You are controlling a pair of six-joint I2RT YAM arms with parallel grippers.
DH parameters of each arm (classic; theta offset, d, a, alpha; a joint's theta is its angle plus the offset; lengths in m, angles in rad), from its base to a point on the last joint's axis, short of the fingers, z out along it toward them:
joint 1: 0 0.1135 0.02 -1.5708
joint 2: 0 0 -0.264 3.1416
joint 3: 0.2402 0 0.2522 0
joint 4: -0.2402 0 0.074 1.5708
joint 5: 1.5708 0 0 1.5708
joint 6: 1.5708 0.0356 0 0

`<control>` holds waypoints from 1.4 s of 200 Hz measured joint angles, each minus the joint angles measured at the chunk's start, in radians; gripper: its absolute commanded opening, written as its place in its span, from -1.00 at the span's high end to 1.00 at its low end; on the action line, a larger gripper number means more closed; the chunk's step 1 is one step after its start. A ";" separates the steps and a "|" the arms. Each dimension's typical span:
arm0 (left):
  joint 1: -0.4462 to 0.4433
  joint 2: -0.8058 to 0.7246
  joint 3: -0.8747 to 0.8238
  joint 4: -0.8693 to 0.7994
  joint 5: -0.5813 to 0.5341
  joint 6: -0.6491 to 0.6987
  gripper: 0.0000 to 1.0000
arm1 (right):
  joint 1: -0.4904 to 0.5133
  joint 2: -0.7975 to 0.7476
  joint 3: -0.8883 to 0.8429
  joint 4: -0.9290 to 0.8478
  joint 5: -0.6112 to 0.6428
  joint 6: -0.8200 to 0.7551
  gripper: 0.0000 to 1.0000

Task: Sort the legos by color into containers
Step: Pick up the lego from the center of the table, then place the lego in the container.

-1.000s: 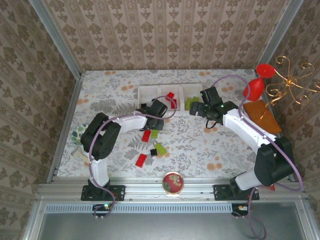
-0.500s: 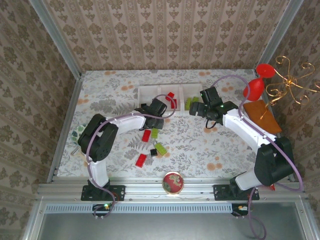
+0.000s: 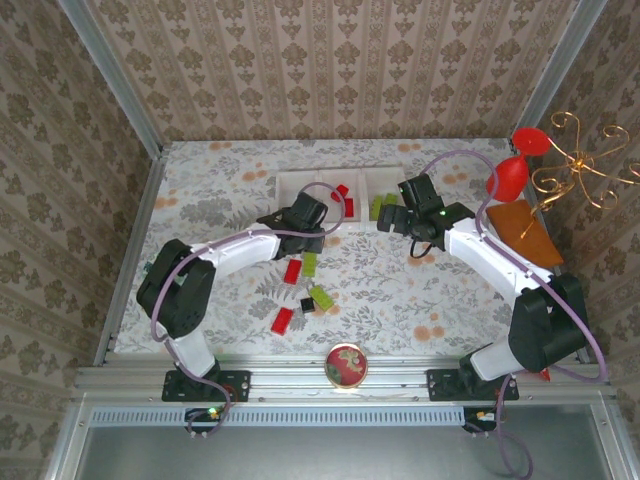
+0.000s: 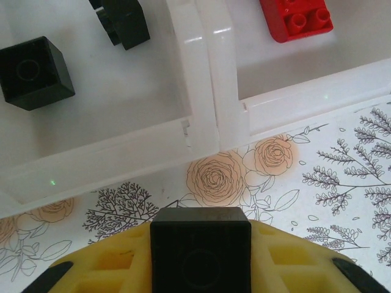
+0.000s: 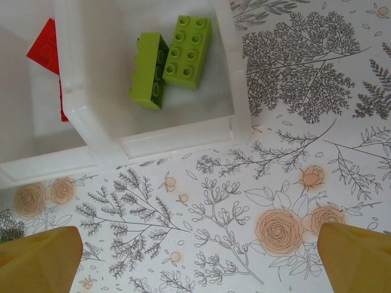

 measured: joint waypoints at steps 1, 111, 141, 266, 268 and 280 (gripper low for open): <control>0.000 -0.001 0.000 0.000 0.000 0.000 0.76 | 0.000 0.000 0.000 0.000 0.000 0.000 -1.00; 0.079 -0.032 0.041 -0.004 -0.026 0.019 0.71 | 0.037 0.000 0.010 -0.001 0.000 0.000 -1.00; 0.133 0.024 0.114 -0.003 -0.025 0.038 0.67 | 0.063 0.000 0.025 -0.003 0.002 0.000 -1.00; 0.178 0.180 0.290 -0.006 -0.016 0.061 0.26 | 0.214 0.063 0.086 -0.077 0.051 0.031 -0.96; 0.178 0.180 0.290 -0.007 -0.016 0.061 0.25 | 0.217 0.064 0.087 -0.080 0.051 0.032 -0.96; 0.178 0.180 0.290 -0.008 -0.014 0.061 0.19 | 0.233 0.071 0.097 -0.092 0.053 0.043 -0.95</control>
